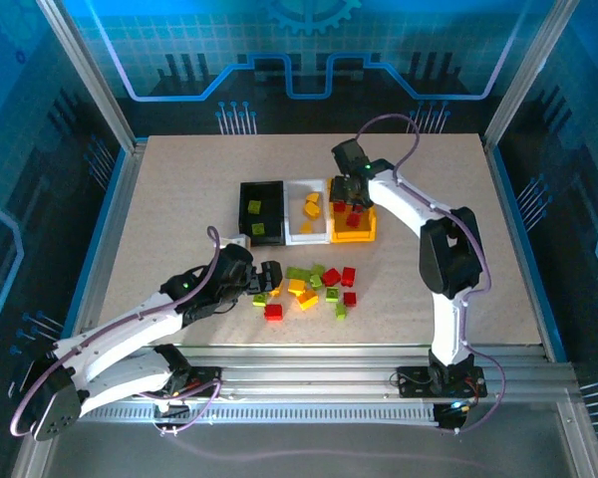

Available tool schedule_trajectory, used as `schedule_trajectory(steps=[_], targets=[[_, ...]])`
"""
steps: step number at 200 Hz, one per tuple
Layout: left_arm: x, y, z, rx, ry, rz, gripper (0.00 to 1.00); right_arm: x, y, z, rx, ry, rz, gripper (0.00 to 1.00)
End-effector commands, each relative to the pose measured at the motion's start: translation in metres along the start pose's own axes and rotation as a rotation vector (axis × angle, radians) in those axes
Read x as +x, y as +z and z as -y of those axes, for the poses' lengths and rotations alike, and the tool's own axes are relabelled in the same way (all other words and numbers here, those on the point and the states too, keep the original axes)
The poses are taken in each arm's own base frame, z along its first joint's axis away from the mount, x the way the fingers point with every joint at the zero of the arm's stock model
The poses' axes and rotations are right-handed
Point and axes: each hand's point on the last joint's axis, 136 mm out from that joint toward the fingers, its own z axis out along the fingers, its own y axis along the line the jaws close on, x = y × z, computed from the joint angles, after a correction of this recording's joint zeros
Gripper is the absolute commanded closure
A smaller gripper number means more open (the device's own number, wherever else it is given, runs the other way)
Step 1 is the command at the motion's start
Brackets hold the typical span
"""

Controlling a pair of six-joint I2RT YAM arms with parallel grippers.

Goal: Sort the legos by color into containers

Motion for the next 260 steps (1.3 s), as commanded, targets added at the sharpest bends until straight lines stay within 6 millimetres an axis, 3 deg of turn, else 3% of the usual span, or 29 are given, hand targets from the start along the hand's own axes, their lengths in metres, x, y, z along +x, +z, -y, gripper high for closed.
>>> schedule_trajectory(steps=[1,16,36,67,98,123,175,219,226,260], targets=[[0.0,-0.003,-0.009,-0.026,-0.007,0.005,0.01,0.003,-0.042,0.0,-0.043,0.015,0.037,0.35],[0.0,-0.003,-0.009,-0.026,-0.006,0.009,0.01,0.025,-0.054,0.004,-0.067,0.029,0.027,0.34],[0.001,-0.002,-0.01,-0.028,-0.007,0.008,0.01,0.068,-0.059,0.014,-0.086,0.047,-0.018,0.33],[0.005,0.002,-0.014,-0.033,-0.018,-0.004,0.01,0.132,-0.051,0.014,-0.143,0.044,-0.131,0.29],[0.008,0.004,-0.017,-0.041,-0.024,-0.013,0.01,0.169,-0.035,0.003,-0.168,-0.001,-0.207,0.28],[0.01,0.004,-0.02,-0.046,-0.027,-0.017,0.01,0.185,-0.028,0.009,-0.132,0.008,-0.232,0.3],[0.007,0.004,-0.021,-0.043,-0.036,-0.011,0.01,0.196,-0.026,0.024,-0.086,0.029,-0.237,0.4],[0.007,0.004,-0.02,-0.038,-0.043,-0.013,0.01,0.206,-0.024,0.038,-0.044,0.036,-0.243,0.55],[0.006,0.004,-0.02,-0.038,-0.044,-0.012,0.01,0.215,-0.021,0.044,-0.034,0.032,-0.259,0.56],[0.009,0.006,-0.02,-0.035,-0.033,-0.026,0.01,0.207,-0.025,0.035,-0.085,0.017,-0.239,0.69]])
